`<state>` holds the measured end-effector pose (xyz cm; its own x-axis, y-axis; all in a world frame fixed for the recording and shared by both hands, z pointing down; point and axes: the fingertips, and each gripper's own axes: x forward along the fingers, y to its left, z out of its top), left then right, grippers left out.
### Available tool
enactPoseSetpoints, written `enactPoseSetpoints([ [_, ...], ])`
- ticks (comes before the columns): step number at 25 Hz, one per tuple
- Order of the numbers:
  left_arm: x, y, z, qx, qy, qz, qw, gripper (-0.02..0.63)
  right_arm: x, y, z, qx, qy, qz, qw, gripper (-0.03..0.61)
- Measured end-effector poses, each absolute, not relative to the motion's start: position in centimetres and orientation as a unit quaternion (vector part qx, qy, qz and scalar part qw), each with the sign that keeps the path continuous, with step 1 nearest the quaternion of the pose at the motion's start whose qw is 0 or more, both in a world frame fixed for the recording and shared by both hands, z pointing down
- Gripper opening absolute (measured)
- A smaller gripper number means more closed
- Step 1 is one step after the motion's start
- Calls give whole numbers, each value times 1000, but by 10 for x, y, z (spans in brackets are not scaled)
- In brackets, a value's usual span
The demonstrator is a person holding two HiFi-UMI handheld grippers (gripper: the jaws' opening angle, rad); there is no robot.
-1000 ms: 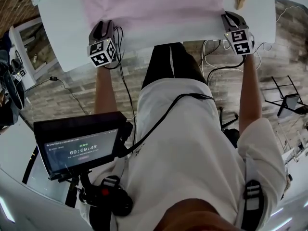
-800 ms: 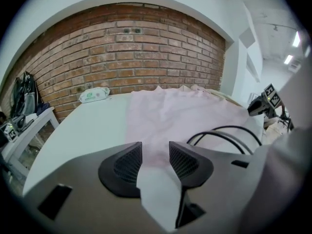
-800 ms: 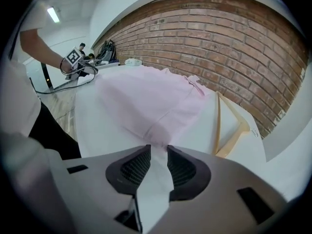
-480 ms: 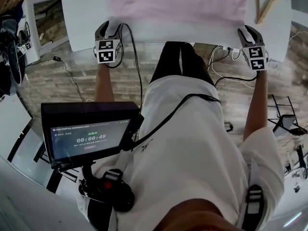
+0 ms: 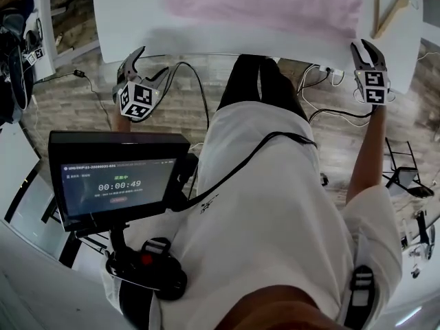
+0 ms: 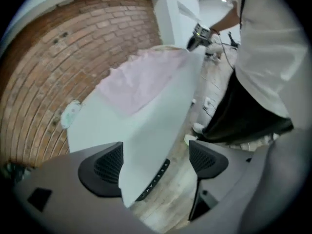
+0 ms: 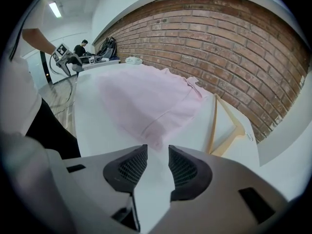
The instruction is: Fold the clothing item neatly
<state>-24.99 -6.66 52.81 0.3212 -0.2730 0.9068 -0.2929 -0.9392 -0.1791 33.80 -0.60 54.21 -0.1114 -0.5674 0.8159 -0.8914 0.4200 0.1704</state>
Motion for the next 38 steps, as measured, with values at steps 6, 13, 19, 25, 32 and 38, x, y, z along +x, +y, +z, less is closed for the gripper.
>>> enactPoseSetpoints([
  [6,-206,-138,524,845,-287,448,49,422,323,-21,542,501,-732,181,425,133],
  [13,-164,-164,553,837,-247,486,-52,241,314,-22,541,483,-739,168,439,133],
  [19,-166,-169,561,831,-231,504,-44,242,314,-22,538,480,-739,167,443,133],
  [25,-159,-168,563,812,-160,554,-89,240,310,-21,542,455,-742,149,469,133],
  [32,-152,-162,546,800,-128,562,-167,227,305,-10,528,424,-757,134,479,135],
  [38,-153,-166,563,780,-80,593,-184,222,284,-16,543,340,-762,64,547,151],
])
